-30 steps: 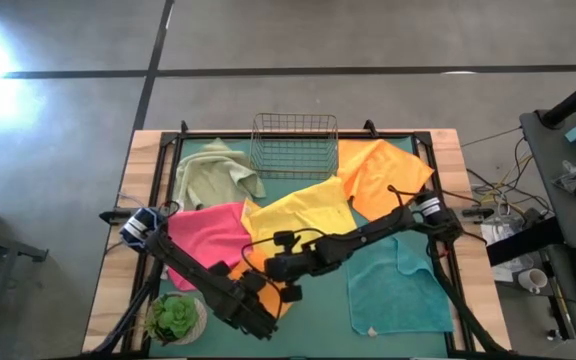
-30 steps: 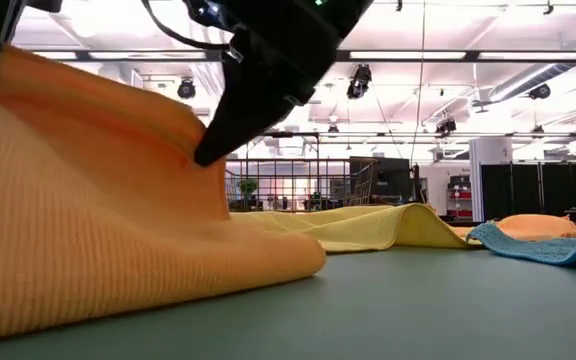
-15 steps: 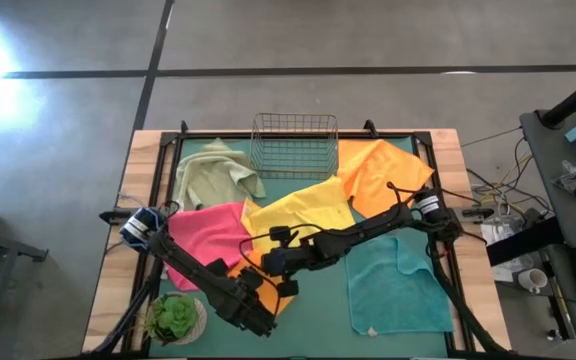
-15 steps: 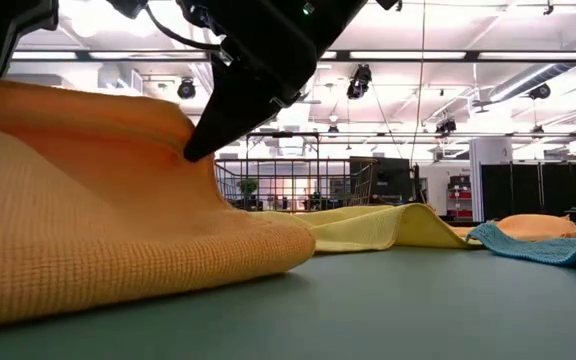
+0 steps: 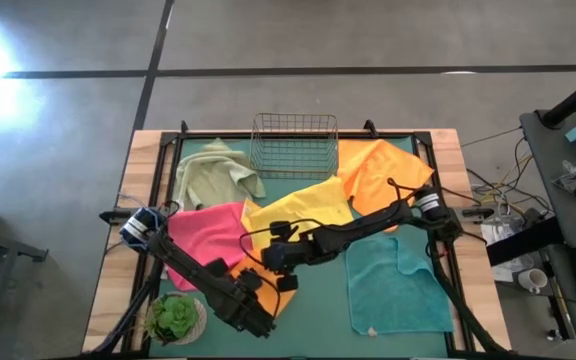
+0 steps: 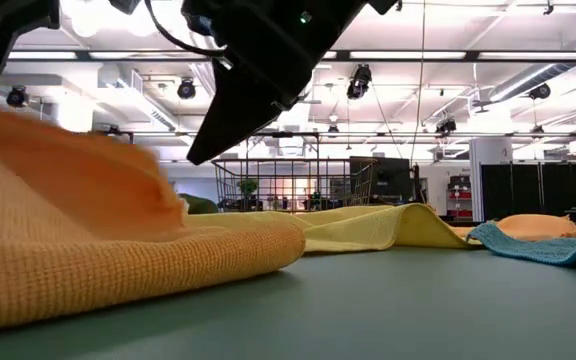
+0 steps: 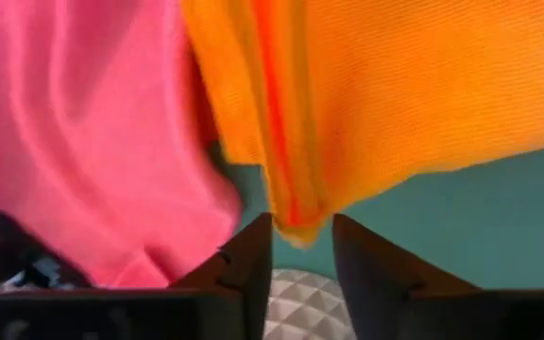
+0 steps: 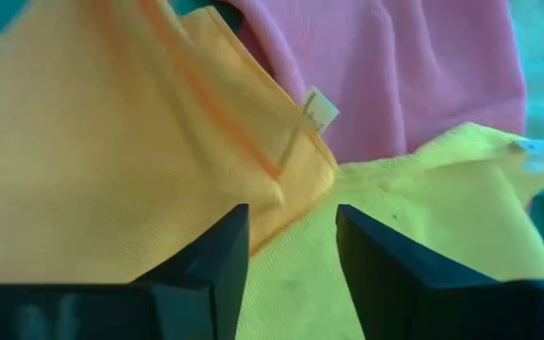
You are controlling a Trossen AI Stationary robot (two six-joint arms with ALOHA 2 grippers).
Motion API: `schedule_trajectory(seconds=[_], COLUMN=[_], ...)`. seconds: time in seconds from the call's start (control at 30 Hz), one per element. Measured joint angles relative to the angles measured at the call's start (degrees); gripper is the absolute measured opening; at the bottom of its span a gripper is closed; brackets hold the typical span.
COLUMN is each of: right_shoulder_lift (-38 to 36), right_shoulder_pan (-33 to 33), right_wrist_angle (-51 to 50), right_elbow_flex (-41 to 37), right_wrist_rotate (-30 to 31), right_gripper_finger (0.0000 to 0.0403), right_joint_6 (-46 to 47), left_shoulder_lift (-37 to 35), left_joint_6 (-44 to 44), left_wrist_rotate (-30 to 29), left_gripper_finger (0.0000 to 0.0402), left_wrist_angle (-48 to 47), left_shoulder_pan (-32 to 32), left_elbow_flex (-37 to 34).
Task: Fold microfiber towels
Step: Fold the bottom orange microfiber towel, then put the bottom orange microfiber towel into the wire basket
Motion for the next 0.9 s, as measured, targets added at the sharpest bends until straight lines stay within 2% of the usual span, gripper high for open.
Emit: schedule_trajectory(seconds=[0.2,0.4,0.57,0.73,0.9], right_shoulder_lift=[-3.54,-8.70,-11.68,-12.63,-12.55], right_shoulder_pan=[-0.11,-0.02,-0.04,0.86,3.66], right_wrist_angle=[-4.74,-14.05,-21.59,-22.17,-19.36], right_elbow_flex=[-0.02,-0.02,-1.44,-4.55,-7.61], right_wrist_rotate=[-0.04,-0.37,-8.37,-16.91,-19.40], right_gripper_finger=[0.0168,0.0160,0.0150,0.0141,0.0136], right_joint_6=[-0.08,-2.55,-3.88,-6.58,-11.23], left_shoulder_lift=[-0.26,-0.59,-0.80,1.39,4.43], left_joint_6=[2.05,2.49,-2.71,-3.50,-3.54], left_wrist_rotate=[0.74,2.05,-0.91,-5.21,-5.53], left_gripper_finger=[0.0156,0.0168,0.0169,0.0169,0.0169], left_wrist_angle=[-3.79,-3.28,9.12,23.09,29.77], left_shoulder_pan=[0.70,0.50,-2.33,-5.60,-6.83], left_elbow_flex=[-0.11,2.87,4.31,4.31,4.31])
